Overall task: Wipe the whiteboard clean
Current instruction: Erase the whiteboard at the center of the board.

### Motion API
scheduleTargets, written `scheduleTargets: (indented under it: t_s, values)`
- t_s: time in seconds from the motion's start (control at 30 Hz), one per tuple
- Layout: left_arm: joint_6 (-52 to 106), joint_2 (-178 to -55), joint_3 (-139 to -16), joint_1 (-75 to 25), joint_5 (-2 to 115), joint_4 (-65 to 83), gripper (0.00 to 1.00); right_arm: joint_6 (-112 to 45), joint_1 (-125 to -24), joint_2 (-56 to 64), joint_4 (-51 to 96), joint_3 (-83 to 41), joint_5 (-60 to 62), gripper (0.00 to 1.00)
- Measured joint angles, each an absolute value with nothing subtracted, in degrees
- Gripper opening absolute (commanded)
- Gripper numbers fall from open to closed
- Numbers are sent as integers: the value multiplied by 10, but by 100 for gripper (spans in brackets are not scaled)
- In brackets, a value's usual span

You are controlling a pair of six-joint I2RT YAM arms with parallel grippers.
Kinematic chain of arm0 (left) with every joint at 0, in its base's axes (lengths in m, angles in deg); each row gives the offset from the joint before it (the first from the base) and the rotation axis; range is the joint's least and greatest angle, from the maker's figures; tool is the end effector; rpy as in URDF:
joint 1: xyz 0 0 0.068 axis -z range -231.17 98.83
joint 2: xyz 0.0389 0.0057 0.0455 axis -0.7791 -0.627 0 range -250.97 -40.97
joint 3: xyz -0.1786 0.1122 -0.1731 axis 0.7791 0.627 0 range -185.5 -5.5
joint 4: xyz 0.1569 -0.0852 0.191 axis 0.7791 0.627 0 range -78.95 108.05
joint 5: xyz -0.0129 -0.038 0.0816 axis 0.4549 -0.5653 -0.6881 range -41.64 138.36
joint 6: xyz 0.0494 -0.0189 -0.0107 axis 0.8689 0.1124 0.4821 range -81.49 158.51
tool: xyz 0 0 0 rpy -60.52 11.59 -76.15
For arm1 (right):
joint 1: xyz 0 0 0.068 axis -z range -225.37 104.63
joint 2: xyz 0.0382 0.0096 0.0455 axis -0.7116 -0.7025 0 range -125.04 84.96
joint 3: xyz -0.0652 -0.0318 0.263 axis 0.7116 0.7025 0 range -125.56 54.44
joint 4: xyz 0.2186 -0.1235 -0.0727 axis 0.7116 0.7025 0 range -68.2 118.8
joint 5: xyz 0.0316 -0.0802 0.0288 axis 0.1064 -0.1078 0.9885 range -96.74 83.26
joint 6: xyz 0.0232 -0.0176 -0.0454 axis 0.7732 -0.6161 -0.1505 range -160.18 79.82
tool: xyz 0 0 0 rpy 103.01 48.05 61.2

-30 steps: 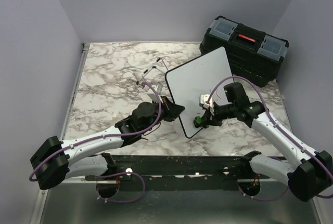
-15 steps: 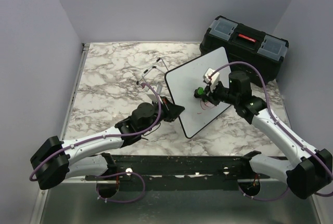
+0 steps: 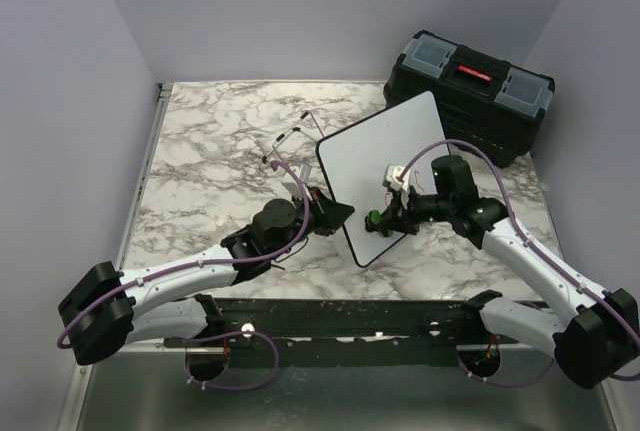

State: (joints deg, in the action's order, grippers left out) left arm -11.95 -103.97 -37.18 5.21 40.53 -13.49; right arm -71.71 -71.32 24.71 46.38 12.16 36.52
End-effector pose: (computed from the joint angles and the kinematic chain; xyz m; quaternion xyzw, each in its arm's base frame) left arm 0.1420 -0.2048 0.2597 -0.0067 0.7473 -0.5016 0.4358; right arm 0.1818 0.1157 0.2566 -0.5393 0.6748 0.3189 0.3900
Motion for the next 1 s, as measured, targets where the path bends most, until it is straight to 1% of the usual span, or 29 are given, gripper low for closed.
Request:
scheduleTargets:
  t_s: [0.07,0.2,0.27,0.37,0.47,0.63,0.73,0.8,0.87,0.93,1.0]
  values:
    - [-119,-1040,-372,52,405,-133,0,-667,-713,238,429,115,339,1]
    - [-121,-1040,-369,48,400,-133,0,-592,-715,220,359,91,233,1]
    - [-125,-1040,-369,48,399,-135,0,-582,-714,220,332,91,179,1]
    - [-123,-1040,-369,48,400,-137,0,-600,-714,228,322,104,141,1]
    - [-123,-1040,-369,48,400,-135,0,-666,-712,239,353,123,155,0]
    - [-120,-1040,-361,48,399,-127,0,-824,-705,213,476,123,255,1]
    - [-111,-1040,-356,48,398,-125,0,-867,-708,188,534,121,312,1]
    - [-111,-1040,-356,48,399,-129,0,-869,-710,186,550,121,343,1]
    - [-112,-1040,-356,48,399,-136,0,-830,-713,196,535,121,353,1]
    - [-113,-1040,-356,48,398,-144,0,-761,-717,211,490,122,339,1]
    - [-113,-1040,-356,48,398,-146,0,-703,-721,219,445,115,297,1]
